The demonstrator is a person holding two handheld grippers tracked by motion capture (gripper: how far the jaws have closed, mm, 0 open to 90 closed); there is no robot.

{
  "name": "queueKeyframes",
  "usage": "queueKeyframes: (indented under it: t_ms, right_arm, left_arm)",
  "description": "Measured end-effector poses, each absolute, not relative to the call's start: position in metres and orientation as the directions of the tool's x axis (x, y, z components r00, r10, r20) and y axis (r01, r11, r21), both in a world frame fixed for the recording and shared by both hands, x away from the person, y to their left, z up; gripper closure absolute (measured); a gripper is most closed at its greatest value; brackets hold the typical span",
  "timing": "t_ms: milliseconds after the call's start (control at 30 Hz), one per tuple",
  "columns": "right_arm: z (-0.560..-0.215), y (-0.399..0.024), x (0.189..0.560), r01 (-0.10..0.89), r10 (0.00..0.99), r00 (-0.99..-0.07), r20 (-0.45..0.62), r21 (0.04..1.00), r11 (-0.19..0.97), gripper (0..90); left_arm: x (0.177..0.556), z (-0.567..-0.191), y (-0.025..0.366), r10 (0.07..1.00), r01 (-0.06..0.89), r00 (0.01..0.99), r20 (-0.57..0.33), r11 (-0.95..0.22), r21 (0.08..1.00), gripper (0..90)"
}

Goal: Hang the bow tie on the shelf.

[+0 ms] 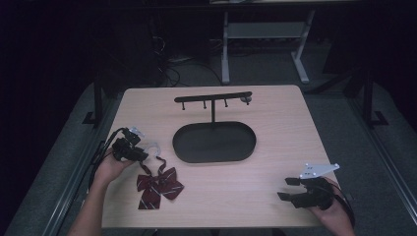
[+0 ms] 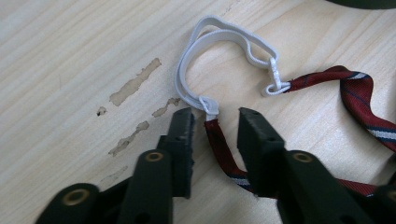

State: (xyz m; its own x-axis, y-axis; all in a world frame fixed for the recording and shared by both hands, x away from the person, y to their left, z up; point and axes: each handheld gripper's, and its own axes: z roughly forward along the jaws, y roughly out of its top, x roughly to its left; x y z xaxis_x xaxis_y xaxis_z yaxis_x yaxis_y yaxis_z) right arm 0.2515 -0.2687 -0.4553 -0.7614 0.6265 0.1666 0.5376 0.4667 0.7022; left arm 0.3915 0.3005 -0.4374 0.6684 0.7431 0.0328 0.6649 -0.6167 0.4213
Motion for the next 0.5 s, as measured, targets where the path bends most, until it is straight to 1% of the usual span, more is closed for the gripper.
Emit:
queueKeyframes:
  t_ms: [33, 100, 267, 500]
  right_arm:
    - [-0.4553, -0.2688, 0.2515, 0.537, 0.626, -0.762, 0.166, 0.703, 0.467, 34.7]
    - [-0.4553, -0.2688, 0.2515, 0.538, 0.627, -0.761, 0.167, 0.703, 0.466, 34.7]
    - [-0.4553, -0.2688, 0.2520, 0.532, 0.624, -0.764, 0.163, 0.706, 0.468, 34.6]
    - [-0.4548, -0.2696, 0.2518, 0.536, 0.628, -0.761, 0.166, 0.707, 0.462, 34.6]
  left_arm:
    - [0.3919, -0.4379, 0.3007, 0.744, 0.666, 0.667, 0.036, -0.617, 0.418, 68.5]
    - [0.3922, -0.4386, 0.3004, 0.739, 0.663, 0.672, 0.038, -0.624, 0.412, 72.1]
    - [0.3921, -0.4394, 0.2988, 0.738, 0.661, 0.674, 0.043, -0.628, 0.411, 76.4]
    - [0.3912, -0.4406, 0.2960, 0.722, 0.648, 0.690, 0.054, -0.649, 0.398, 85.8]
